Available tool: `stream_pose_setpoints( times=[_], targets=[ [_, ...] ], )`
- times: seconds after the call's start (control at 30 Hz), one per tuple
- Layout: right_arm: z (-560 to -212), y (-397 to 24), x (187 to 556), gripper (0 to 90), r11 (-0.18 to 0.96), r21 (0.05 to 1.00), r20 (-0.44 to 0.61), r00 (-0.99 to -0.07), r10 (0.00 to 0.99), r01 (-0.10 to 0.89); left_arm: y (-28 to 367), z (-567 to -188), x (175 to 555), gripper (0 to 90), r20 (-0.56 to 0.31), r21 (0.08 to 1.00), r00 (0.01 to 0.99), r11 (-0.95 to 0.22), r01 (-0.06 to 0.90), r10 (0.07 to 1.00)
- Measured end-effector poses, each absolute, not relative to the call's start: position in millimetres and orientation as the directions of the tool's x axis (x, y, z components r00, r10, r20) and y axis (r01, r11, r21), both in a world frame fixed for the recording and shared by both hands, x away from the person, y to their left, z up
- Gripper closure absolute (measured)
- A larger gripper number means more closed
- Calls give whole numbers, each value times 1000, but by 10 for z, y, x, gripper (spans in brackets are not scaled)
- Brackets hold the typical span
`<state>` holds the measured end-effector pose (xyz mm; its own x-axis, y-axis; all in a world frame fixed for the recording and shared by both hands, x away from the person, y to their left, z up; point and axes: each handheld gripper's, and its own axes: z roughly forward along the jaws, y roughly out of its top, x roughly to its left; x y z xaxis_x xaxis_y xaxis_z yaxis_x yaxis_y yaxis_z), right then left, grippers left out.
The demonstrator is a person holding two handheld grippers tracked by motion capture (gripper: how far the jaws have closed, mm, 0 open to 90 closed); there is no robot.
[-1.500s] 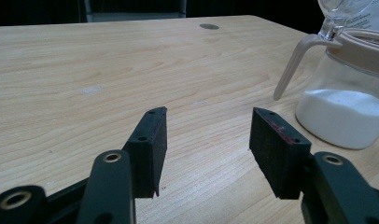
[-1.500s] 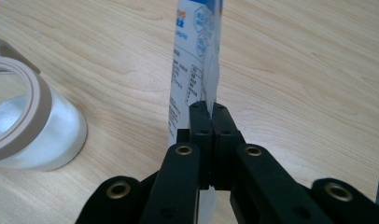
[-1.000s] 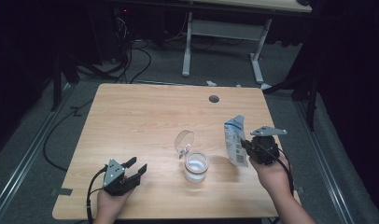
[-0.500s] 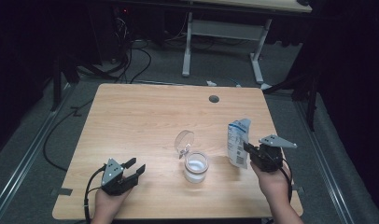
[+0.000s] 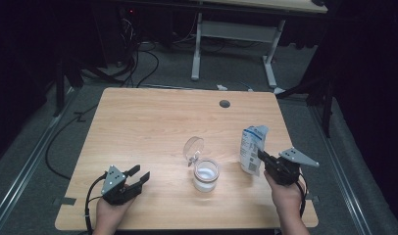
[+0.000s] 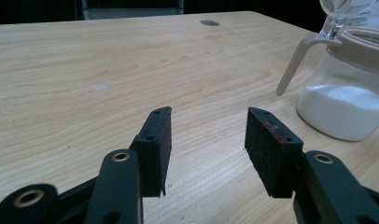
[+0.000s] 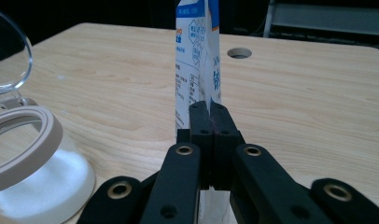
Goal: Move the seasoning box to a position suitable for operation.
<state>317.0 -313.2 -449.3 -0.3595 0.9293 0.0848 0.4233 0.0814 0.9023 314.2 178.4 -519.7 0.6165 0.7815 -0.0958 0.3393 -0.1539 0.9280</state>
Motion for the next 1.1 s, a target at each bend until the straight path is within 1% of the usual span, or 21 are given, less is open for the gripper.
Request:
stream_pose_setpoints(
  times=[0.3,0.43,0.6,0.77,0.87,1.1],
  targets=[
    [-4620,-3162,3111,900,63,928,82,-366,927,366,1905,-5183,3166,503,-105,927,576,-130,351,811],
    [-4640,-3212,3070,900,40,942,91,-366,926,334,1987,-5183,3152,494,-95,927,553,-130,352,828],
    [-4642,-3285,3087,900,23,944,106,-368,924,329,2061,-5197,3119,487,-100,919,542,-132,373,835],
    [-4651,-3364,3133,900,14,950,100,-346,933,313,2099,-5210,3044,480,-75,915,540,-157,371,838],
    [-4673,-3392,3177,900,11,949,100,-333,937,316,2120,-5217,3006,480,-88,915,535,-145,377,840],
    [-4721,-3495,3277,900,2,948,96,-292,952,318,2128,-5216,2964,480,-85,916,545,-151,373,834]
  ],
)
